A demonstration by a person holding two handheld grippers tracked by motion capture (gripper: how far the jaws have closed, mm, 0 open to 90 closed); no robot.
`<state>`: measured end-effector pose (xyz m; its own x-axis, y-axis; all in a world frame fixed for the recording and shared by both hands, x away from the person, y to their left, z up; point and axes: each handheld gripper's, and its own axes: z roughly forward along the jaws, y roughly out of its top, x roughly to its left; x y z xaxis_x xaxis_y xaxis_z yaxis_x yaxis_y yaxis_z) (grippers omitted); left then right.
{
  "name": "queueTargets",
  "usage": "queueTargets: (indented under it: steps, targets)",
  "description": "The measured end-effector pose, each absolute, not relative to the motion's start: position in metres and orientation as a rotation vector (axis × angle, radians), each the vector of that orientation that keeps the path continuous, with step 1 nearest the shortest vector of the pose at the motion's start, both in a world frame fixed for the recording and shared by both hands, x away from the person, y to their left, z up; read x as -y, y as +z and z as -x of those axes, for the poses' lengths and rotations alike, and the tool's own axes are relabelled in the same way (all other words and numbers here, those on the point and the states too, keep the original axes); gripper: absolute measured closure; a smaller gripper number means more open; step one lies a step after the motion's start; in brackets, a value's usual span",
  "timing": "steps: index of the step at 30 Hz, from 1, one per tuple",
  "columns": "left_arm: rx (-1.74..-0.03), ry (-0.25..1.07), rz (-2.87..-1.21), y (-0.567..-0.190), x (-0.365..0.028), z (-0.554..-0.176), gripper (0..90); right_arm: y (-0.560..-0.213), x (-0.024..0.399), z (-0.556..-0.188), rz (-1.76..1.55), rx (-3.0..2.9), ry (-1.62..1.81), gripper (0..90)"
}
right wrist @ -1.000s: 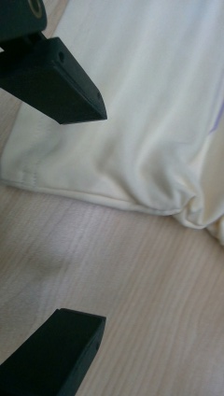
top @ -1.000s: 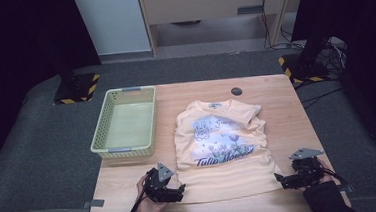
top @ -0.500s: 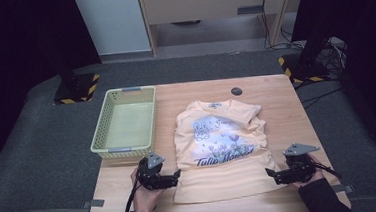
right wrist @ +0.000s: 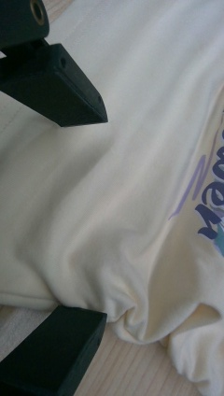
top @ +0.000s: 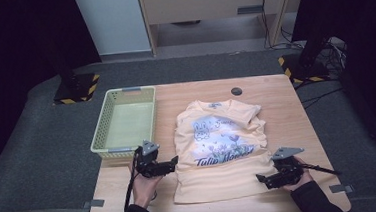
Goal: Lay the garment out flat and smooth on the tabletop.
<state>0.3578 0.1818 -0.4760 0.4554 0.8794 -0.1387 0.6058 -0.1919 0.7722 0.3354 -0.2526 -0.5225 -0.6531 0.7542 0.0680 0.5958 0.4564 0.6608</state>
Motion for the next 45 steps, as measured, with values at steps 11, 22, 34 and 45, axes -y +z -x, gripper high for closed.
queueTargets:
  steps: [11,22,34,45]
  targets:
    - [-1.279,0.451,-1.802,-0.458,-0.177,-0.385,15.6,-0.528,0.250,-0.332,-1.131,-2.485,0.938,5.3]
    - [-1.279,0.527,-1.781,-0.446,-0.168,-0.406,16.2,-0.530,0.250,-0.328,-1.104,-2.489,0.912,5.1]
    - [-1.299,0.572,-1.763,-0.443,-0.160,-0.436,17.5,-0.530,0.251,-0.325,-1.088,-2.501,0.907,4.0]
    - [-1.320,0.574,-1.787,-0.451,-0.144,-0.459,18.0,-0.530,0.252,-0.324,-1.085,-2.515,0.895,2.2]
